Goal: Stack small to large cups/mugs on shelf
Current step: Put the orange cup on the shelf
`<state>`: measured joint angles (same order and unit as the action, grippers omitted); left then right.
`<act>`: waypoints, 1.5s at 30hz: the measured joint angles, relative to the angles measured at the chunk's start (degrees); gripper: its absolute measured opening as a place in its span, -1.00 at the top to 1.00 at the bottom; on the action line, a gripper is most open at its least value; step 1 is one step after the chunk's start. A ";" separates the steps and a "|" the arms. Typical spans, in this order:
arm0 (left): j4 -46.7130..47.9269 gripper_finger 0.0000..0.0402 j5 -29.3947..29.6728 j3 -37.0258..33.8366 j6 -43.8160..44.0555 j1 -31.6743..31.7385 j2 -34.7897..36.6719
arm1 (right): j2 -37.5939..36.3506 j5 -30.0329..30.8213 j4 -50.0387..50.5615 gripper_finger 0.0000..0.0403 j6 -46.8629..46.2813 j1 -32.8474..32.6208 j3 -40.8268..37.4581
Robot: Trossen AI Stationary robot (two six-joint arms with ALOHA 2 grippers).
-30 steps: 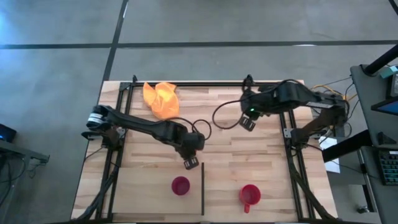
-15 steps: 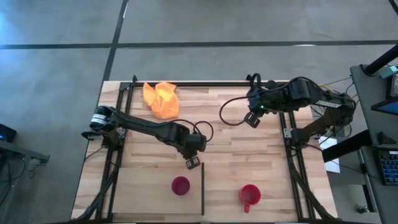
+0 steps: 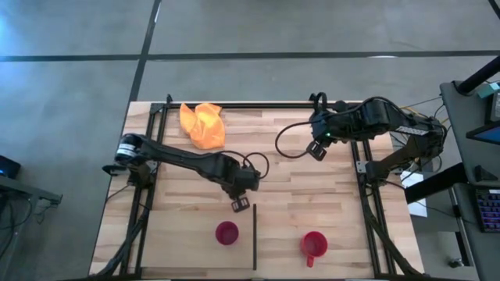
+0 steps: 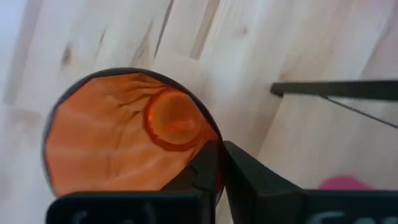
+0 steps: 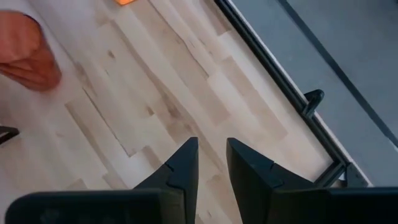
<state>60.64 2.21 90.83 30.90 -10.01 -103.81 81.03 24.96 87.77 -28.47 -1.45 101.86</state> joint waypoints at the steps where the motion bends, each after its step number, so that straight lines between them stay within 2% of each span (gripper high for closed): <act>1: 1.73 0.99 0.03 0.86 0.00 -0.13 0.53 | 0.00 0.59 0.00 0.62 0.00 -0.02 0.00; 4: 10.13 0.99 -0.02 5.85 0.54 -0.63 1.45 | 0.00 1.26 0.00 0.62 0.11 0.00 0.00; 10: 28.50 1.00 -0.04 18.78 8.23 -4.43 2.43 | 0.00 2.42 0.01 0.62 0.62 0.02 -0.02; 16: 28.77 1.00 -0.25 22.77 21.04 -13.07 3.15 | 0.02 4.64 0.06 0.62 0.63 0.00 -0.09; 19: 29.40 1.00 0.38 22.17 31.21 -17.93 3.13 | 0.02 6.66 0.11 0.62 0.73 0.01 -0.10; 24: 29.41 1.00 2.71 21.04 49.89 -24.80 2.89 | 0.02 6.79 0.15 0.62 2.95 0.37 -0.09; 28: 26.06 1.00 2.79 17.83 60.18 -28.67 2.74 | 0.02 6.79 0.13 0.62 2.97 0.37 -0.09; 31: 21.42 1.00 2.78 14.07 63.19 -30.08 2.71 | 0.02 6.79 0.13 0.62 2.97 0.35 -0.11; 36: 19.44 1.00 2.62 8.09 63.28 -30.33 2.65 | 0.02 6.79 0.12 0.62 2.97 0.36 -0.09; 45: 17.45 1.00 1.77 5.46 63.25 -30.11 2.40 | 0.02 6.77 0.09 0.62 2.97 0.37 -0.09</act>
<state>78.09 3.99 96.29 94.15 -40.12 -101.42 81.06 31.73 87.85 -25.50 -1.08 101.78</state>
